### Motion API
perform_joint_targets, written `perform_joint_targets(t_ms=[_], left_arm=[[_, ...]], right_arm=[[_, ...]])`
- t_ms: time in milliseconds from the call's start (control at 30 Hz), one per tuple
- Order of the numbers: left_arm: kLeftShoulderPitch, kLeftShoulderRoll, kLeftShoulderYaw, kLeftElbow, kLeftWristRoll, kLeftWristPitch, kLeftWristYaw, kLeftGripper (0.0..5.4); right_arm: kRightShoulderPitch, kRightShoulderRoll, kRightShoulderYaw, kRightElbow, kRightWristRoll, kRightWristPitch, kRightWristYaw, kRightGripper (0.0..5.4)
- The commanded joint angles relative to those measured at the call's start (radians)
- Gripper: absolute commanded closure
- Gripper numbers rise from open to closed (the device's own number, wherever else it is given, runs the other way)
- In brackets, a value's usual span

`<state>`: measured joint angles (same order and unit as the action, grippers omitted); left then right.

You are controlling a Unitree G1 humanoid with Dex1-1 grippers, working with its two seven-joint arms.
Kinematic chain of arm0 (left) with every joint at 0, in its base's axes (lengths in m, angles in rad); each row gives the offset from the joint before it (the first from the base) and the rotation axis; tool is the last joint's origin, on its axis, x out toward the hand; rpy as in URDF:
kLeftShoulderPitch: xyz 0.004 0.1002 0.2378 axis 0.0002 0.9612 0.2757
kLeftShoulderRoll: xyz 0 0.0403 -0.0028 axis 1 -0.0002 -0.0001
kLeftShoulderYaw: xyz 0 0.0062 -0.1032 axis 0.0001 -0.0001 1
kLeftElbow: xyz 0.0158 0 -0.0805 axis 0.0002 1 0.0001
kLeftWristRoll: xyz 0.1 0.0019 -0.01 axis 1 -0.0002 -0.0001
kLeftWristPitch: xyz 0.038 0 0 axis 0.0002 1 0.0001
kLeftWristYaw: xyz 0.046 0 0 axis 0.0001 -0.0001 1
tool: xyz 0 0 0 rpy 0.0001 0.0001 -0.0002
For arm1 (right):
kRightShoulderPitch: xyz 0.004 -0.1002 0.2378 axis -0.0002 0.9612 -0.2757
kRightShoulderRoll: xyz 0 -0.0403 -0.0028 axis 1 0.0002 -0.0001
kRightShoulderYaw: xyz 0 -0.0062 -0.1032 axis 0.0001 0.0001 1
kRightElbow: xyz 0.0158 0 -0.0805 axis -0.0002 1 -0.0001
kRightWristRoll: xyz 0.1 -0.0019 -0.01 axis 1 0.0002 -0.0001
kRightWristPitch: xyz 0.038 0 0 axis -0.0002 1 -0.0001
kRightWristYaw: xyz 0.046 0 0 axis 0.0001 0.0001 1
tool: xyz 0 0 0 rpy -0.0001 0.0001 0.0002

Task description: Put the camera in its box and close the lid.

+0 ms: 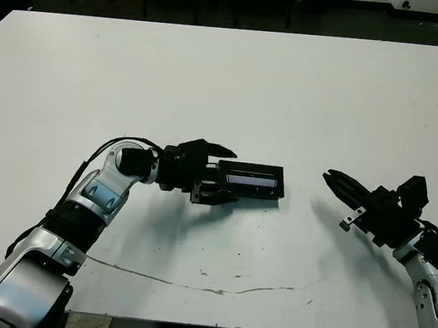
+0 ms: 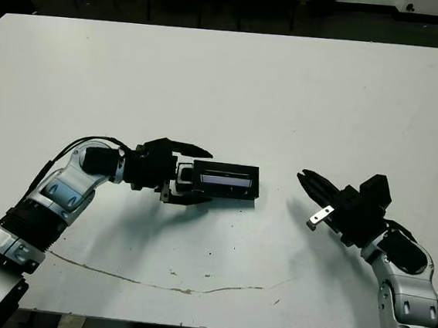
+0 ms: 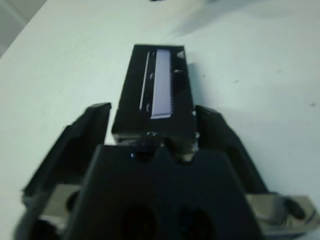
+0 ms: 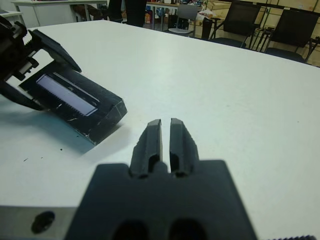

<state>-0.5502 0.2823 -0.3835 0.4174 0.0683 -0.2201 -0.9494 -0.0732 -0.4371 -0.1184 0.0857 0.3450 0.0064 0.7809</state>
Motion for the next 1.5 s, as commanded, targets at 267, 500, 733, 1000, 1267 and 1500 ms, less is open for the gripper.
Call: perform_joint_targets(t_ms=[267, 500, 733, 1000, 1267, 1500], left_arm=[[0.023, 0.001, -0.021, 0.045, 0.064, -0.026, 0.074, 2.7], [0.027, -0.003, -0.015, 0.054, 0.051, -0.042, 0.069, 2.7], [0.052, -0.004, 0.025, 0.0, -0.035, 0.002, 0.039, 2.7], [0.066, 0.025, 0.156, -0.02, -0.201, 0.087, -0.005, 2.7], [0.054, 0.079, 0.26, 0.032, -0.271, 0.14, -0.038, 2.7], [-0.017, 0.128, 0.265, 0.156, -0.246, 0.15, -0.113, 2.7]], right_arm=[[0.003, 0.0, 0.0, 0.019, 0.003, -0.001, 0.009, 5.4], [0.001, 0.001, 0.0, 0.026, 0.003, -0.008, 0.013, 5.4], [0.014, -0.007, 0.004, -0.013, -0.012, 0.016, -0.013, 5.4], [0.014, -0.011, 0.008, -0.024, -0.013, 0.03, -0.018, 5.4], [0.021, -0.021, 0.007, -0.083, -0.007, 0.121, -0.05, 5.4], [0.02, -0.02, 0.01, -0.092, -0.017, 0.115, -0.052, 5.4]])
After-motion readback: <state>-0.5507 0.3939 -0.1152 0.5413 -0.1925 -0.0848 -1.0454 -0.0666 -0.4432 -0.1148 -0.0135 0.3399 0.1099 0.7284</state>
